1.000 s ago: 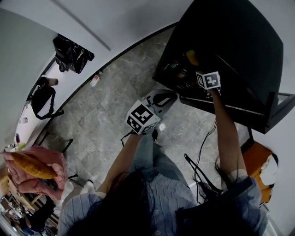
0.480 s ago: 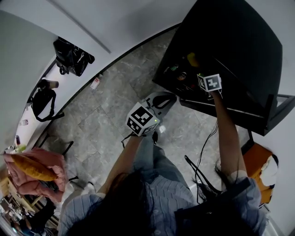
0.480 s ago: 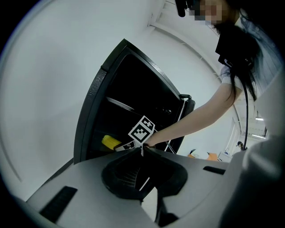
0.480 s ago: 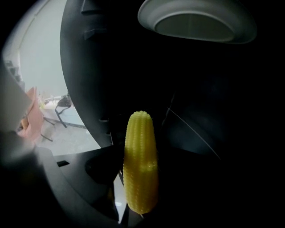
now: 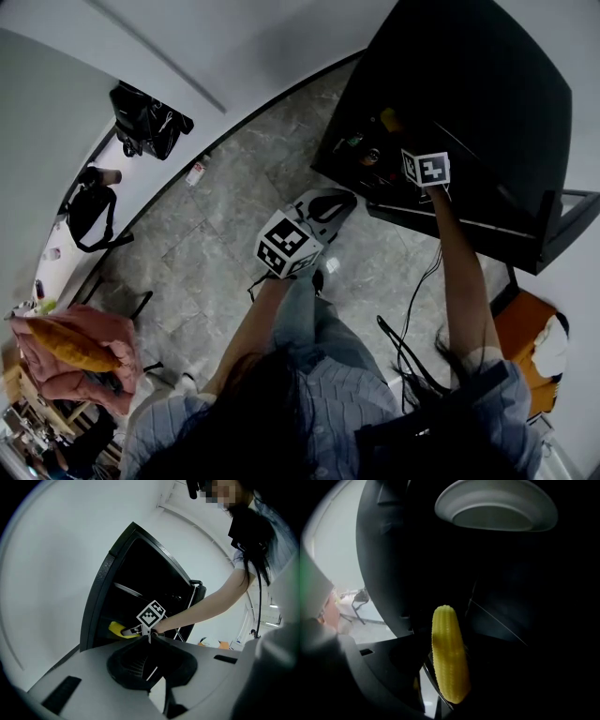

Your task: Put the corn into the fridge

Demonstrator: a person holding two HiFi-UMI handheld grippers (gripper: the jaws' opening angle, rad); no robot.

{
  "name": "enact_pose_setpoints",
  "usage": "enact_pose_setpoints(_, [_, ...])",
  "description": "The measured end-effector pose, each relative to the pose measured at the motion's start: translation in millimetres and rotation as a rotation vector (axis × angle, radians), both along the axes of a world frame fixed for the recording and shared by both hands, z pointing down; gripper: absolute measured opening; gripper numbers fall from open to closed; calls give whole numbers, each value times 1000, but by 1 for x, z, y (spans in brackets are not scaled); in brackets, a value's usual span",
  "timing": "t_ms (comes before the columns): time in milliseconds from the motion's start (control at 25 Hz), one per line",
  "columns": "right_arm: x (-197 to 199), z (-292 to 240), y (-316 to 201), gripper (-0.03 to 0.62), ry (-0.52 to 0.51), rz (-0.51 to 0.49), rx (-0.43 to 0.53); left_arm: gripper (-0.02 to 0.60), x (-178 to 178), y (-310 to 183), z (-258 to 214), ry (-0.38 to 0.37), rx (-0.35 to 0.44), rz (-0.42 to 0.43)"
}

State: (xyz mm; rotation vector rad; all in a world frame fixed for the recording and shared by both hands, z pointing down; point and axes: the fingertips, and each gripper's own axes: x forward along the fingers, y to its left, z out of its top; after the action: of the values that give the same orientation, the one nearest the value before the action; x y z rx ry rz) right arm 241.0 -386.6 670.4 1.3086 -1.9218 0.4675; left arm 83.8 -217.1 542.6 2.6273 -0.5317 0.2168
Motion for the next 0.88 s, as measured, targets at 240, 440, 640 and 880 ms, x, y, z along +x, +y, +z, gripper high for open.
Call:
enact_pose_setpoints(240, [1,-23,10,250,-46,64,76,8,-4,7,3,-4,-14,0])
enact_pose_setpoints(440, [-14,-46,35,250,-122,81,148,8,-5,10,1,-1,-20,0])
enact_pose_setpoints(640, [-48,-78,62,250,-257,31,195,8,-6,15,-9,-7,-14,7])
enact_pose_setpoints(880, [-75,-106,97,250,-386,-21,207,8,-10,25,-20,-22,-1,3])
